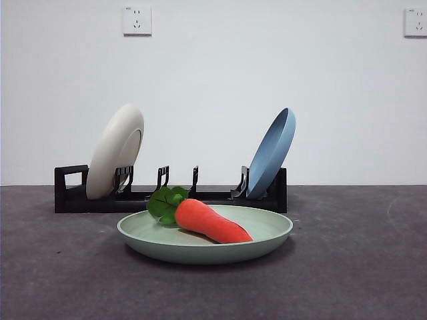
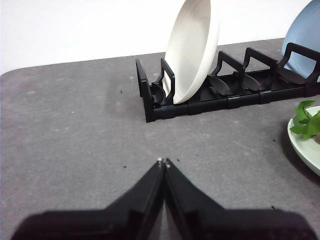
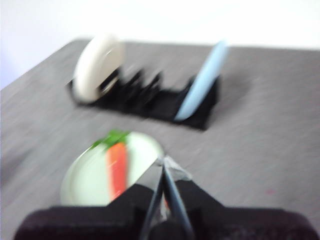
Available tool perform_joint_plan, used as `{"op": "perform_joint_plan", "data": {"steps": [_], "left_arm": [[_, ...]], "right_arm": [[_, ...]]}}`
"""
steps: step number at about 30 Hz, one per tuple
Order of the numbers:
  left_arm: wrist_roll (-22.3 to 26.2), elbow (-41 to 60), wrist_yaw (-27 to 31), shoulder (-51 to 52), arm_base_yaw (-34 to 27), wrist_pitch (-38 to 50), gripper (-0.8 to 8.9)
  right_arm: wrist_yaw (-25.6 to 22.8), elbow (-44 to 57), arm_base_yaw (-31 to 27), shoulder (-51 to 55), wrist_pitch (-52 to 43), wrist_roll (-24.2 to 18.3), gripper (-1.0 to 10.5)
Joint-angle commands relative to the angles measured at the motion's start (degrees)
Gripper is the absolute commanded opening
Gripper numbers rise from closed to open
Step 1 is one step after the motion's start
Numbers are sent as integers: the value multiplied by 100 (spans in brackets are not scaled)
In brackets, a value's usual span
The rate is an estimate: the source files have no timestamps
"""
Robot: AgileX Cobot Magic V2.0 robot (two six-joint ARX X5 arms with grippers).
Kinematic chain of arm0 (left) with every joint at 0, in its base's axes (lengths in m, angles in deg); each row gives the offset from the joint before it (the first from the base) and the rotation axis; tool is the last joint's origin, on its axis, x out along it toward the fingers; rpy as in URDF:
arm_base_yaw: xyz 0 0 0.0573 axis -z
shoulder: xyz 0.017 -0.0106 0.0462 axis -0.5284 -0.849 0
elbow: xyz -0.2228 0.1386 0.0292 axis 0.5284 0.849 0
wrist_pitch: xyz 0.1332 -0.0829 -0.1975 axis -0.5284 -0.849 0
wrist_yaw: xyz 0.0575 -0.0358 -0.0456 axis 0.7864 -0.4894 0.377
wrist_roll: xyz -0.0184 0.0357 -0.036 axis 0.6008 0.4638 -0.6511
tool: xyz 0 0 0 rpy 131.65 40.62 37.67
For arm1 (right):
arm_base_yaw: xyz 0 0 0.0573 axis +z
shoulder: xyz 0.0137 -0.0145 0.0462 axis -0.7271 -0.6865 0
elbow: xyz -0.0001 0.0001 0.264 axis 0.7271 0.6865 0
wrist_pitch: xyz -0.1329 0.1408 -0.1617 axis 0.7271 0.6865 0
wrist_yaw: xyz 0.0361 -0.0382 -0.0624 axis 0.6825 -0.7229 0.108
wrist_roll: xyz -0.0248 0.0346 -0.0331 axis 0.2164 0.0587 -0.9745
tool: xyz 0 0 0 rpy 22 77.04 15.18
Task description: Take the green plate from the plate rack,put the plate on the table,take the carrot from the table,put the carrot in the plate
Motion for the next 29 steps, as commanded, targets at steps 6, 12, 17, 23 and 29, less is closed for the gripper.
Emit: {"op": "perform_joint_plan", "data": {"steps": [6, 12, 17, 23, 29], "left_arm": [[-31, 76, -33, 22, -15, 17, -3], [-31, 76, -33, 22, -15, 17, -3], [-31, 76, -33, 22, -15, 17, -3], [-31, 76, -33, 22, -15, 17, -3], [-31, 76, -33, 22, -15, 17, -3]], "right_arm": [[20, 2522, -898, 1316, -2280, 72, 6], [-151, 3926, -1012, 2055, -3257, 105, 6], [-258, 4507, -1027, 2402, -3281, 114, 5], [-332, 4830, -1025, 2570, -3230, 166, 6], [-337, 4830, -1025, 2647, -2979, 179, 5]]}}
